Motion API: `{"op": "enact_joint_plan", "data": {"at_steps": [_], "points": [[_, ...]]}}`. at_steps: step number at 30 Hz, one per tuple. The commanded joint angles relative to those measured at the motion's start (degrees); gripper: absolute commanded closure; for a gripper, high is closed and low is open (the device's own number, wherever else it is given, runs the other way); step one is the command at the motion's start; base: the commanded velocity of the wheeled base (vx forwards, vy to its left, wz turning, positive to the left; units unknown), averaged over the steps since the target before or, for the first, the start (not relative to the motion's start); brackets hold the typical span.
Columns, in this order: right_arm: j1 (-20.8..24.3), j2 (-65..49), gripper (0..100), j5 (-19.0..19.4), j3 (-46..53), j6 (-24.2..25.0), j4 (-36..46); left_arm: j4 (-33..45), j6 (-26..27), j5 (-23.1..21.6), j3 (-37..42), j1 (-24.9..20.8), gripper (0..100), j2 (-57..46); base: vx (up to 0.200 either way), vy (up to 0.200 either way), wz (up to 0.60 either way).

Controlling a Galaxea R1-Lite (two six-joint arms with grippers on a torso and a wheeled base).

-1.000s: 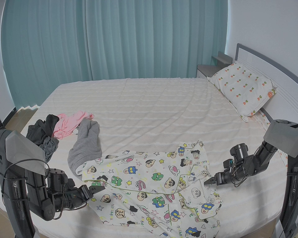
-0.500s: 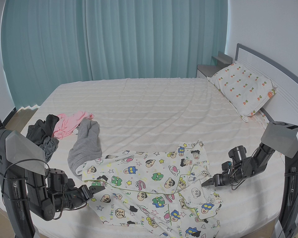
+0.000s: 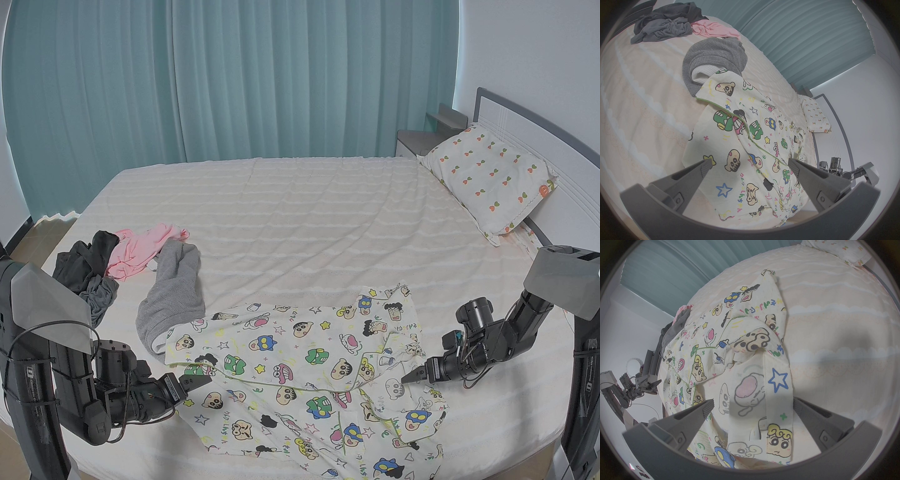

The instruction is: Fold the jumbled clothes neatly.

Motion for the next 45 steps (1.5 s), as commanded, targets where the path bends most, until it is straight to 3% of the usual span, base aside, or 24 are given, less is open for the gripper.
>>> {"op": "enact_joint_plan", "data": {"at_steps": [1,9,10,28,40,45], "points": [[0.2,-0.1,0,0.0,-0.2,0.1,0.0,0.0,0.0,0.0,0.0,0.0,0,0.1,0.000,0.000,0.00],[0.2,-0.2,0,0.1,-0.2,0.4,-0.1,0.0,0.0,0.1,0.0,0.0,0,0.1,0.000,0.000,0.00],[0.2,-0.1,100,0.1,-0.2,0.4,-0.1,0.0,0.0,0.1,0.0,0.0,0,0.1,0.000,0.000,0.00],[-0.2,-0.2,100,-0.1,0.3,0.4,-0.3,0.0,0.0,0.1,0.0,0.0,0,0.1,0.000,0.000,0.00],[-6.0,-7.1,100,-0.6,2.4,0.0,-0.2,0.0,0.0,0.1,0.0,0.0,0,0.1,0.000,0.000,0.00],[-7.6,-7.9,100,-3.6,2.8,-0.3,0.3,0.0,0.0,0.1,0.0,0.0,0,0.1,0.000,0.000,0.00]]}}
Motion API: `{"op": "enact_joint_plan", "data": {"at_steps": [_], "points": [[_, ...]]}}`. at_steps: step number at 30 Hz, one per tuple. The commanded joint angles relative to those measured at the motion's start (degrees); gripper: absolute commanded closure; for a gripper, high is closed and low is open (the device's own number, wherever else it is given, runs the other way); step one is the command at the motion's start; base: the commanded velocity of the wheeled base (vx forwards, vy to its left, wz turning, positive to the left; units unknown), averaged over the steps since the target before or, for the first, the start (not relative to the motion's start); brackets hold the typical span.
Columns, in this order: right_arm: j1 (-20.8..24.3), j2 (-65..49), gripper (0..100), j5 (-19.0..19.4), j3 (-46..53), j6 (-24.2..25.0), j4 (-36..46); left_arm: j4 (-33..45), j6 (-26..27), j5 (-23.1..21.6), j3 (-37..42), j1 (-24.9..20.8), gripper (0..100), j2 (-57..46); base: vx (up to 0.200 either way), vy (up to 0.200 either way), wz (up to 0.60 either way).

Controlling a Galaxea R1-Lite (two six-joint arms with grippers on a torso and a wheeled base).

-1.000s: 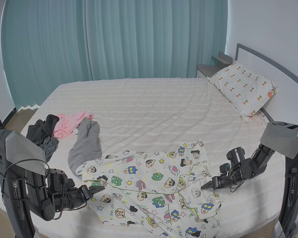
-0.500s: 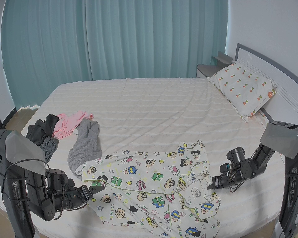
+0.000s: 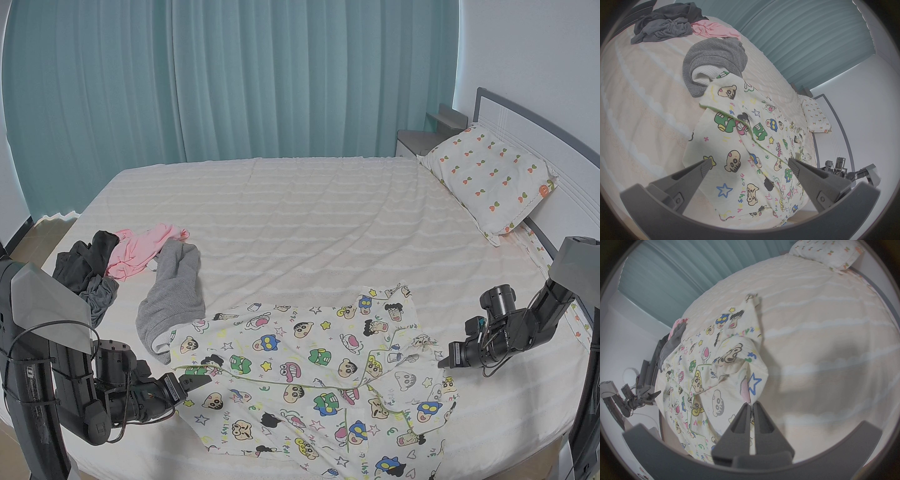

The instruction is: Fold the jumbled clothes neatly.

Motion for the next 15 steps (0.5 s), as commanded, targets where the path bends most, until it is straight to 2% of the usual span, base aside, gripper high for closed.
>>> {"op": "enact_joint_plan", "data": {"at_steps": [1,7,15], "points": [[-1.6,-1.7,100,-1.8,0.6,-0.3,-0.1,0.0,0.0,0.0,0.1,-0.1,0,0.1,0.000,0.000,0.00],[-2.4,-1.7,100,-2.6,0.9,-1.4,-0.2,0.0,0.0,0.0,0.0,-0.4,0,0.1,0.000,0.000,0.00],[-3.6,-1.7,100,-5.5,-0.2,-2.6,-0.6,0.0,0.1,0.0,0.0,-0.4,0,0.2,0.000,0.000,0.00]]}}
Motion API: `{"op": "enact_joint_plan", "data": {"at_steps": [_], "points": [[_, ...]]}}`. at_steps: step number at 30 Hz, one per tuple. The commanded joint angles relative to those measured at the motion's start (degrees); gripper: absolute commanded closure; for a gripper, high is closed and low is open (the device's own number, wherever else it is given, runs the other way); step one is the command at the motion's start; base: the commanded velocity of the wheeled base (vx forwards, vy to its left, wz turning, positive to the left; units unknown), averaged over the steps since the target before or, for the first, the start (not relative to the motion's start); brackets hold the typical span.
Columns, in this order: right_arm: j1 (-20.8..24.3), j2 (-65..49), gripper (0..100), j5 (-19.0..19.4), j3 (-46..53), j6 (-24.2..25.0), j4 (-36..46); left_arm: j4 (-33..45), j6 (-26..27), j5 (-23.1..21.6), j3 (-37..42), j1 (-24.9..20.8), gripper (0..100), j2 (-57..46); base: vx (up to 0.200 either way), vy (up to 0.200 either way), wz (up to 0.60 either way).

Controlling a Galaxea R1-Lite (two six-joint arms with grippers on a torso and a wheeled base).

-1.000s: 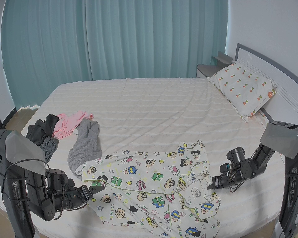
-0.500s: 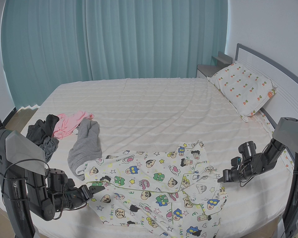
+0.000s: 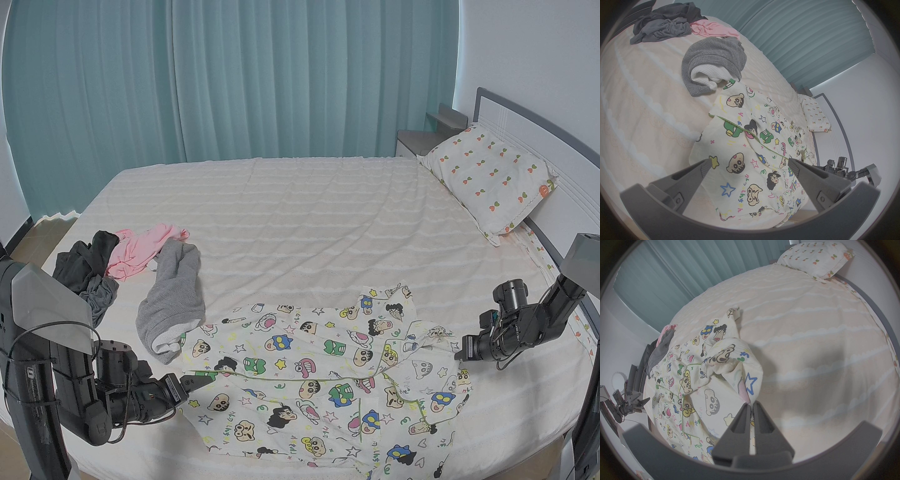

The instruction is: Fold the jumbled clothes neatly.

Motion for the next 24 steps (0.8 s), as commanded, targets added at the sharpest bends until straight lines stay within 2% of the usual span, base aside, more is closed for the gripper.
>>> {"op": "enact_joint_plan", "data": {"at_steps": [1,6,12,13,20,24], "points": [[-0.9,-0.1,100,-0.4,-0.5,-0.8,-0.1,0.0,0.0,0.0,0.1,0.0,0,0.1,0.000,0.000,0.00],[-2.6,0.1,100,-2.5,-1.0,-2.1,-0.1,0.0,0.0,0.0,0.1,0.0,0,0.1,0.000,0.000,0.00],[-3.6,0.2,100,-2.5,-1.3,-2.1,-0.1,0.0,0.0,0.0,0.1,-0.1,0,0.1,0.000,0.000,0.00],[-3.5,0.2,0,-2.5,-1.3,-2.3,-0.1,0.0,0.0,0.0,0.1,-0.1,0,0.1,0.000,0.000,0.00],[-2.1,-1.5,0,0.9,0.7,-2.2,-0.6,0.0,1.2,0.5,0.1,-0.9,0,0.8,0.000,0.000,0.00],[0.1,-3.9,0,2.2,4.7,-1.6,-6.1,-0.1,2.8,4.4,0.0,-2.6,0,2.6,0.000,0.000,0.00]]}}
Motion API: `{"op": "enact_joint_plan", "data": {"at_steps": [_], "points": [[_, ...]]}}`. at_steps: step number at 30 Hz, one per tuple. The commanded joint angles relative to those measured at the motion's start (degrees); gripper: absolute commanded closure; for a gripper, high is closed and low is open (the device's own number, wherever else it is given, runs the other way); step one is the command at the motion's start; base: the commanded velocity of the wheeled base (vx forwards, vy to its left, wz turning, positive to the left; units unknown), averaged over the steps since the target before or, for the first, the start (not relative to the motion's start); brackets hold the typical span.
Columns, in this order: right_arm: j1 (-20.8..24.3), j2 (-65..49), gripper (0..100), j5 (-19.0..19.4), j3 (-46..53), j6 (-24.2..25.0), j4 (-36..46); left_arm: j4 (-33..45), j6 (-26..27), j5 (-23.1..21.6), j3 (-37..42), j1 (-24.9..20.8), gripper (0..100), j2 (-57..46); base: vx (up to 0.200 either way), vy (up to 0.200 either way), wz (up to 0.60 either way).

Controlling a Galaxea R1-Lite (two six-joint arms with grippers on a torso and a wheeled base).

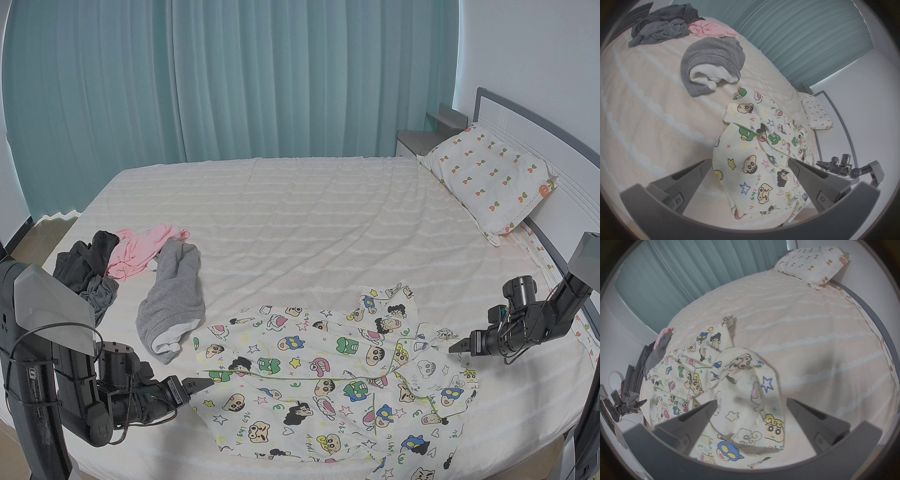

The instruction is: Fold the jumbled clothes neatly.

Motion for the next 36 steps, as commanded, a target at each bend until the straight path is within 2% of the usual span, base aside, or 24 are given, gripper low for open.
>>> {"op": "enact_joint_plan", "data": {"at_steps": [1,3,5,9,11,12,17,28,32,36], "points": [[2.8,-3.2,0,1.6,5.1,0.4,-5.0,-0.1,0.6,2.6,-0.1,-2.3,0,1.8,0.000,0.000,0.00],[4.4,-4.0,0,2.2,7.5,0.9,-7.4,-0.1,0.5,3.0,0.1,-3.2,0,1.7,0.000,0.000,0.00],[8.7,-5.5,0,2.1,12.0,4.0,-12.9,-0.1,0.2,3.0,0.7,-5.1,0,1.5,0.000,0.000,0.00],[12.5,-6.0,0,2.1,15.0,11.0,-19.0,-0.1,-0.4,3.2,0.8,-5.6,0,1.5,0.000,0.000,0.00],[12.7,-5.7,0,2.1,14.9,12.2,-19.7,-0.1,-0.7,3.2,0.8,-5.6,0,1.5,0.000,0.000,0.00],[12.7,-4.4,0,2.0,14.3,14.6,-21.2,-0.3,-1.6,3.2,0.8,-5.6,0,1.3,0.000,0.000,0.00],[12.5,-1.9,0,1.1,11.8,19.2,-25.1,-2.1,-2.4,3.2,0.8,-5.6,0,1.4,-0.200,0.000,0.00],[13.2,-0.9,0,1.2,11.7,19.9,-25.5,-3.3,-2.7,3.2,0.8,-5.7,0,1.2,-0.018,0.000,0.00],[13.3,-1.2,0,1.3,11.8,20.0,-25.5,-5.1,-7.4,3.2,0.4,-5.7,0,0.6,0.000,0.000,0.00],[14.3,-1.2,0,1.3,11.9,20.2,-25.5,-6.0,-8.4,3.2,0.4,-6.6,0,-0.1,0.000,-0.150,0.00]]}}
